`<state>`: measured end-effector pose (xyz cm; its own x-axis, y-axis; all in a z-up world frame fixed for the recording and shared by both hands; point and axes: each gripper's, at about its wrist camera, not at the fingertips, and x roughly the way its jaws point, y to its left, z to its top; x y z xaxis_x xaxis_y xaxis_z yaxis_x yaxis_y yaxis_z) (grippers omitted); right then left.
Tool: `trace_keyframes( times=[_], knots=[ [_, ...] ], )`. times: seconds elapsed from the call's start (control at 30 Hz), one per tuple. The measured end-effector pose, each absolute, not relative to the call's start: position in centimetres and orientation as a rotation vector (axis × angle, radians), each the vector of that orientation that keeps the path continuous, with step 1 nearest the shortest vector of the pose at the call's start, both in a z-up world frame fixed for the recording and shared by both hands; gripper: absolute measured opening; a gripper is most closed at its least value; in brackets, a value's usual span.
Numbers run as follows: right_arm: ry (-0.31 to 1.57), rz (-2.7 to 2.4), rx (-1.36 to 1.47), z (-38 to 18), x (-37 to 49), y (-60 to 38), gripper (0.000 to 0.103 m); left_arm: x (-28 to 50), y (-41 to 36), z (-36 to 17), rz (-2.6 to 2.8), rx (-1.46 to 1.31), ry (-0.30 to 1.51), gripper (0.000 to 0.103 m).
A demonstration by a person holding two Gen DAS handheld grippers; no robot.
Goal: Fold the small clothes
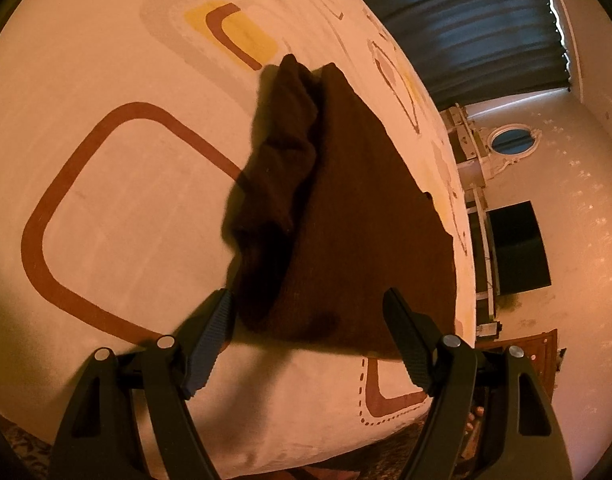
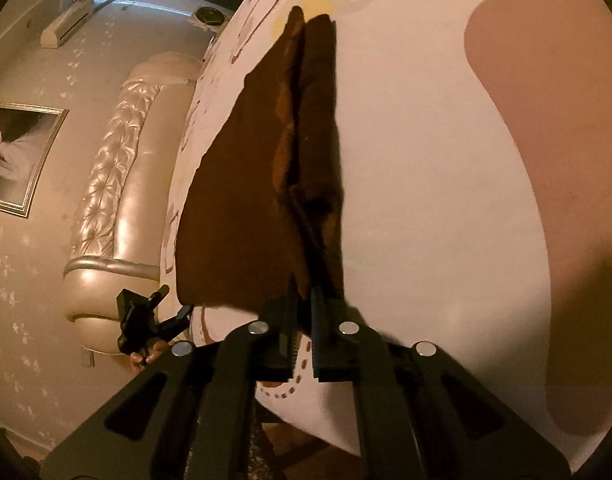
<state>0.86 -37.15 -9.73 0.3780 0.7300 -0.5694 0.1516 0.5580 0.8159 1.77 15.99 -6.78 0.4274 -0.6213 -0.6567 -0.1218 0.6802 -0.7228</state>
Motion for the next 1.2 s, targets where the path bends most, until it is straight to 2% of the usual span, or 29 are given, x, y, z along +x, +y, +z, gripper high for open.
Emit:
trace_keyframes(
  times=[0.03,0.1,0.17,0.23,0.27,0.37,0.4,0.47,0.5,0.57,0.67,0.8,0.93,0.97,1.2],
  knots=[
    [1.135,0.432,0.928,-9.2,0.7,-37.4,0.010,1.9,15.9,-6.7,-0.353,-0.789,1.111,0.075],
    [1.112,0.404,0.893,-8.4,0.5,-37.5,0.023,2.0,15.6,-6.6,-0.348,-0.784,1.114,0.075],
    [1.116,0.373,0.879,-8.4,0.6,-37.4,0.029,2.2,15.5,-6.6,-0.348,-0.780,1.113,0.075],
    [1.120,0.367,0.903,-9.0,0.7,-37.1,0.029,2.2,15.5,-6.6,-0.347,-0.773,1.111,0.075],
    [1.120,0.365,0.905,-9.2,0.7,-36.9,0.028,2.2,15.4,-6.6,-0.344,-0.769,1.108,0.075],
    [1.138,0.356,0.827,-9.3,1.1,-35.9,0.009,2.2,15.1,-6.6,-0.337,-0.747,1.100,0.075],
    [1.148,0.356,0.814,-9.3,1.1,-35.7,0.008,2.2,14.9,-6.6,-0.334,-0.733,1.098,0.075],
    [1.142,0.355,0.799,-9.4,1.1,-35.7,0.008,2.0,14.6,-6.6,-0.296,-0.674,1.097,0.057],
    [1.137,0.358,0.807,-9.4,1.0,-35.9,0.008,2.0,14.7,-6.6,-0.284,-0.651,1.097,0.052],
    [1.135,0.360,0.849,-9.6,0.9,-36.4,0.008,2.0,15.1,-7.0,-0.265,-0.625,1.097,0.032],
    [1.146,0.318,0.869,-9.3,0.6,-37.2,0.009,2.0,16.7,-7.9,-0.292,-0.715,1.098,0.025],
    [1.081,0.229,0.832,-6.2,0.2,-37.1,0.016,1.7,17.8,-8.5,-0.339,-0.824,1.067,0.026],
    [1.015,0.330,0.798,-2.6,1.4,-32.1,0.021,1.4,18.0,-7.5,-0.400,-0.859,1.024,0.053],
    [1.014,0.366,0.787,-2.1,1.9,-30.4,0.022,1.5,18.2,-7.0,-0.414,-0.858,1.008,0.057],
    [1.121,0.566,0.768,-4.3,5.1,-19.8,0.022,3.8,19.8,-5.9,-0.394,-0.867,0.966,0.066]
  ],
)
